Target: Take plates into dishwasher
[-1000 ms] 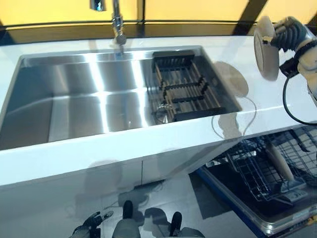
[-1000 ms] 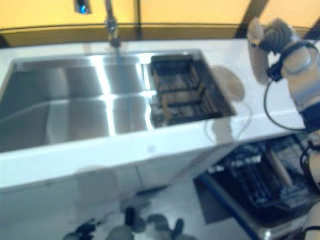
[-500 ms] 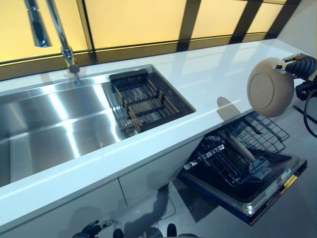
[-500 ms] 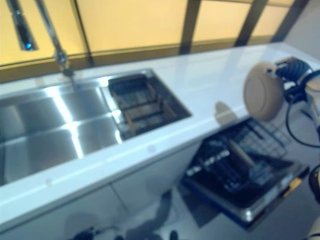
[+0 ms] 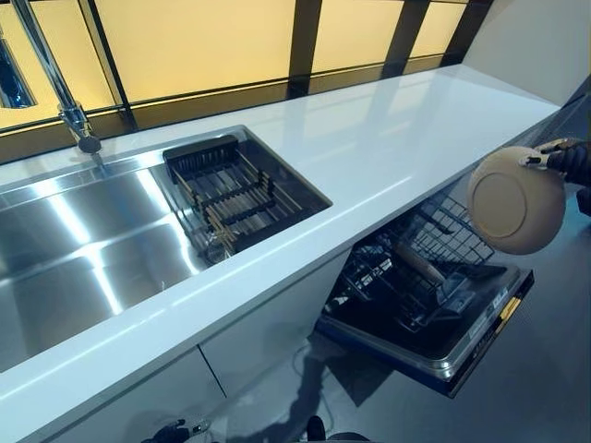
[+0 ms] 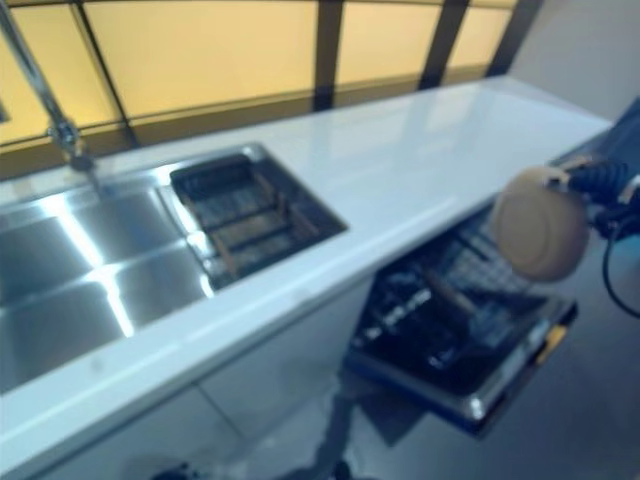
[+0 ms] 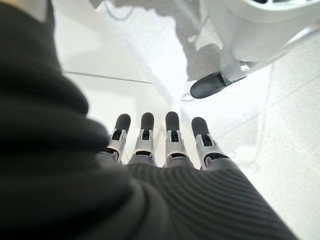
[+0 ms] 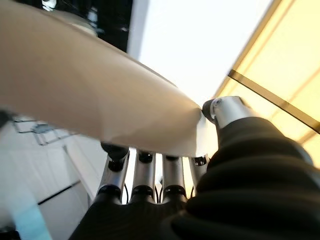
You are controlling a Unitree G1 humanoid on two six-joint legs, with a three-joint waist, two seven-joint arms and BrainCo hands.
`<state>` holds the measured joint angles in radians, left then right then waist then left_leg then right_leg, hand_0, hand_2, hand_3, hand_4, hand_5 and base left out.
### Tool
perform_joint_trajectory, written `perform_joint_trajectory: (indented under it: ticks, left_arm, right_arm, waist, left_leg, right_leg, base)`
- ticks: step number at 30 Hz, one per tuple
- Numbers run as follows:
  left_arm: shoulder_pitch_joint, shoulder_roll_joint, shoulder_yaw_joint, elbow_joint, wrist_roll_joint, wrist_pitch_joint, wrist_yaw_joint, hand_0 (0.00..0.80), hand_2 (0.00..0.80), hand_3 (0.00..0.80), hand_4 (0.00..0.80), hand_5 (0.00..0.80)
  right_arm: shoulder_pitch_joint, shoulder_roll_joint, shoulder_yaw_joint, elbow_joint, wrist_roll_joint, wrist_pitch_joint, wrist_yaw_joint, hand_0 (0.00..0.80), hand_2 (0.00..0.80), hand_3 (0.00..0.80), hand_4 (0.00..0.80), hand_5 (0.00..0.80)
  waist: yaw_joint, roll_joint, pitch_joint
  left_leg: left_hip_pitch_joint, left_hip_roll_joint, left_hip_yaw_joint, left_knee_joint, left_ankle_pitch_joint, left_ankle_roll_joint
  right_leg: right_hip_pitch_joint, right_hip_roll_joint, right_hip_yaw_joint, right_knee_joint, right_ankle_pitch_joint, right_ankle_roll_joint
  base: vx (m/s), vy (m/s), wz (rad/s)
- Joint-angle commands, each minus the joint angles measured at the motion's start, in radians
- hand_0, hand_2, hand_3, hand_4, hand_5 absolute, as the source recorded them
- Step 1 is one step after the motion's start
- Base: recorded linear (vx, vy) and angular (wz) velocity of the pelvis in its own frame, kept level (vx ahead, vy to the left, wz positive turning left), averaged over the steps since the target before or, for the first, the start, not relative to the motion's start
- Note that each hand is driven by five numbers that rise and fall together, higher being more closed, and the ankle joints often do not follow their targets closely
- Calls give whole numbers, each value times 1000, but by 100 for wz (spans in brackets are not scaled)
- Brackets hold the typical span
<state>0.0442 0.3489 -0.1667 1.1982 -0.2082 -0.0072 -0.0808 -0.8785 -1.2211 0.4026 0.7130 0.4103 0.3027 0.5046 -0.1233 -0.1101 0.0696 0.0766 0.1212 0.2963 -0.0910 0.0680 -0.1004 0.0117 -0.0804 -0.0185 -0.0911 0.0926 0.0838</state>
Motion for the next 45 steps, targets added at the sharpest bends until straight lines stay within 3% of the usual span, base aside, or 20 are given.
perform_joint_trajectory:
  ticks: [1,21,45]
  left_arm:
    - [-60,22,23,54,42,-15,-9,0,0,0,0,0]
    - [-80,12,53,57,43,-25,-6,0,0,0,0,0]
    - [-81,8,70,42,10,-42,-1,0,0,0,0,0]
  right_arm:
    - [-79,-60,-33,-2,-50,-39,40,800,800,800,800,800]
    - [102,28,-64,-178,-198,-73,192,800,800,800,800,800]
    - [166,127,-69,-311,-267,-88,200,800,800,800,800,800]
  waist:
    - [21,-29,18]
    - [4,-15,46]
    - [12,2,86]
  left_leg:
    - [90,-32,-23,4,-107,28]
    - [82,-36,-20,4,-102,31]
    - [60,-42,-35,4,-93,32]
  right_leg:
    - [-1,4,-46,4,6,57]
    - [-21,-9,-48,4,18,58]
    - [-37,-22,-56,4,25,60]
  base:
    - [0,0,0]
    - [0,0,0]
    - [-3,0,0]
